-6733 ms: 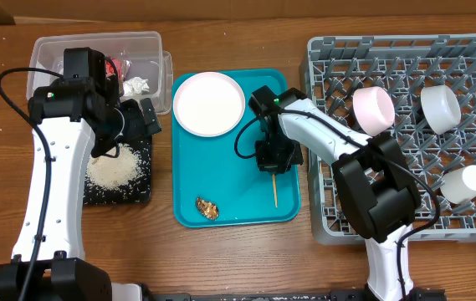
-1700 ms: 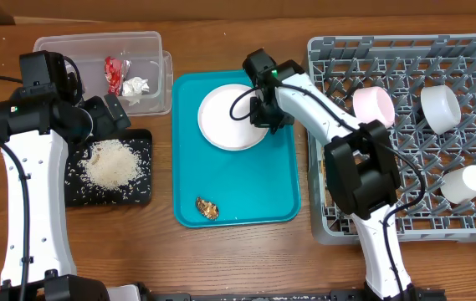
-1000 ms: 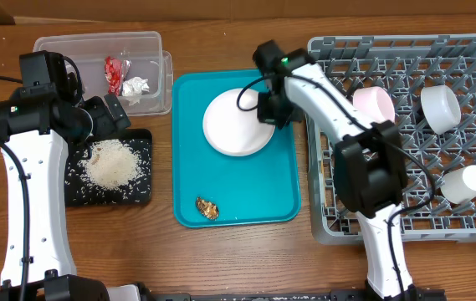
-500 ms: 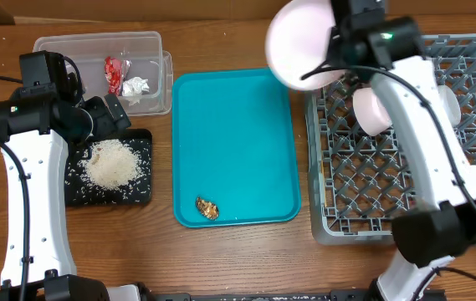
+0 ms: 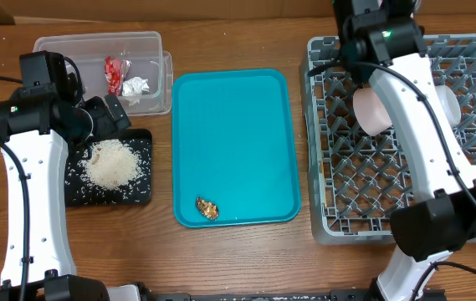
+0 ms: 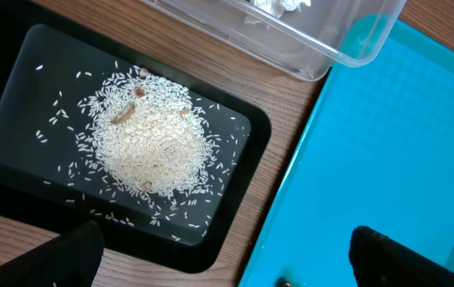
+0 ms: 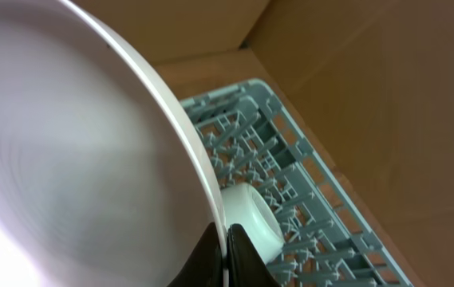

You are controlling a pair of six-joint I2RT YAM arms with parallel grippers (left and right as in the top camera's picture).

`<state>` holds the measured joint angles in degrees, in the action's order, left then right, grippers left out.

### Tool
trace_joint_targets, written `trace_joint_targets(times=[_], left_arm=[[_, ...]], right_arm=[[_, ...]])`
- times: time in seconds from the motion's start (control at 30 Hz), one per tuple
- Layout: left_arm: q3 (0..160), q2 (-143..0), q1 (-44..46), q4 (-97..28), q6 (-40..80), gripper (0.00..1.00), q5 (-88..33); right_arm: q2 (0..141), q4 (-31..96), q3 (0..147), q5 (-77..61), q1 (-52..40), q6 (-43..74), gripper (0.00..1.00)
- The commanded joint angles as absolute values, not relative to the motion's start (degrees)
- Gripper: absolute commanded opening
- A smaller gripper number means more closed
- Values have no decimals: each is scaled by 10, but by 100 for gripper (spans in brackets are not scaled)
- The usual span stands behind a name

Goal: Sort waste into correct bins and load items into the dishwasher
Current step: 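Lift the white plate and carry it over the rack's back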

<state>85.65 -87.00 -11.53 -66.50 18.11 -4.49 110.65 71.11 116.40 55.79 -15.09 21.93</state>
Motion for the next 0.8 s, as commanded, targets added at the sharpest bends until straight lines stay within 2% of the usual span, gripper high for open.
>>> trace_joint_targets(times=[0.0,0.23,0.57,0.6,0.63,0.67,0.7,0.77], left_arm=[[867,-866,-116,-667,189,100,-50],[867,-866,-116,-667,189,100,-50],[867,-866,-116,-669,189,100,-50],[867,-866,-116,-670,189,100,-50],[867,-866,-116,-670,189,100,-50],[867,-866,-116,-670,189,100,-50],[867,-866,-116,-670,189,100,-50],[867,-866,-116,-671,189,100,-50]], right_arm=[[1124,700,1123,584,-152,243,4],[1131,675,1041,567,-152,268,4],[1116,674,1036,538,-177,276,4],[1112,674,1036,536,-178,281,10],[1106,674,1036,531,-178,284,22],[1100,674,1036,522,-178,284,38],[1093,675,1036,510,-178,284,66],[1078,676,1036,489,-178,284,71]])
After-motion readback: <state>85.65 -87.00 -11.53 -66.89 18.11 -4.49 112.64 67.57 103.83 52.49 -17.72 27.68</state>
